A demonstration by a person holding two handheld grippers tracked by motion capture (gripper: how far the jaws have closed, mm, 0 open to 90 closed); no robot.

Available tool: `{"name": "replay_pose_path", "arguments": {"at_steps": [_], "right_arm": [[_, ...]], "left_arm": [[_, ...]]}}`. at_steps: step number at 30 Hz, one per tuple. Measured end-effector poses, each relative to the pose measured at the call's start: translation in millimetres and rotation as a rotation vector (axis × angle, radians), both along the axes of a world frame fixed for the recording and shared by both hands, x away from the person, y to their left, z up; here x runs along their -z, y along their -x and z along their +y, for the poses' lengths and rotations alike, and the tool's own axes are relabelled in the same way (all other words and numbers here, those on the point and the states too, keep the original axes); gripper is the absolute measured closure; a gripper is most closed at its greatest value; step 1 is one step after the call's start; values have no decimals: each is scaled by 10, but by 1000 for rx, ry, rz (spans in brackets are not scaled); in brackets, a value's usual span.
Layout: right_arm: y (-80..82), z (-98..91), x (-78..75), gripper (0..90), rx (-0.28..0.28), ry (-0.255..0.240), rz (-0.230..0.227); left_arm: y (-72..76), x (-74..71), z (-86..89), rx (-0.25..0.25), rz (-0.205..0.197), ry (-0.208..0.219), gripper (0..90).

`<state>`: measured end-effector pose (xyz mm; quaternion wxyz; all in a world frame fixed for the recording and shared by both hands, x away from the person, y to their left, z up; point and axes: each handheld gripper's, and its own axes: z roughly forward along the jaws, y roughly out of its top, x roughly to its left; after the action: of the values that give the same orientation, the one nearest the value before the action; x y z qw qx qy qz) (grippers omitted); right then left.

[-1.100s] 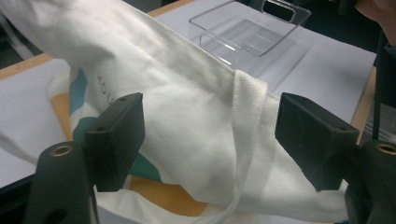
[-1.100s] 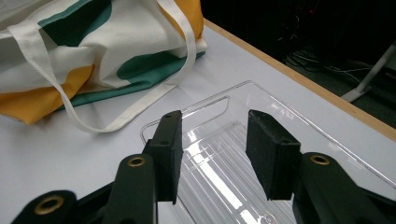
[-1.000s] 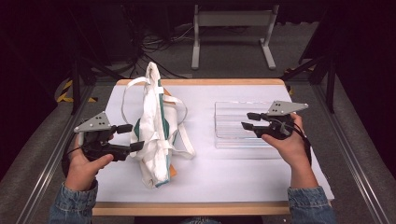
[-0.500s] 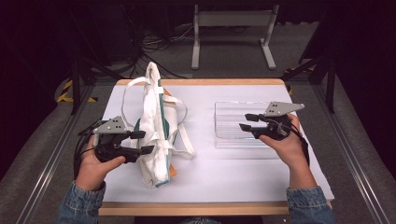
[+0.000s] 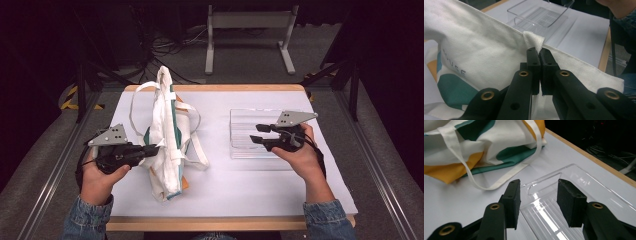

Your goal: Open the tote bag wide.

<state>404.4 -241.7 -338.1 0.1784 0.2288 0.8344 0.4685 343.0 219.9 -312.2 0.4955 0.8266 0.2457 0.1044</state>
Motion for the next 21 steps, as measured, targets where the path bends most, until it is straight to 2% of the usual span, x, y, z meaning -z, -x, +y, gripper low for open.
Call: {"name": "replay_pose_path", "arguments": {"at_steps": [1,2,4,5,12,17,21], "right_arm": [[9,80,0,539,-27,-8,3],[9,80,0,539,-27,-8,3],[34,236,-2,539,-79,-16,-2],[34,236,-2,539,-79,-16,-2],[138,599,-32,531,-189,-37,-14],[173,707,-32,524,-216,-55,-19],[190,835,22,512,-239,-88,-10]], "left_arm": [[2,-4,11,0,-4,2,877],[6,-4,19,-3,-5,5,877],[14,0,33,-7,-2,13,877],[16,3,40,-10,-4,19,877],[52,5,89,-24,-4,37,876],[59,6,97,-27,-7,38,875],[53,11,94,-25,-8,41,875]]}}
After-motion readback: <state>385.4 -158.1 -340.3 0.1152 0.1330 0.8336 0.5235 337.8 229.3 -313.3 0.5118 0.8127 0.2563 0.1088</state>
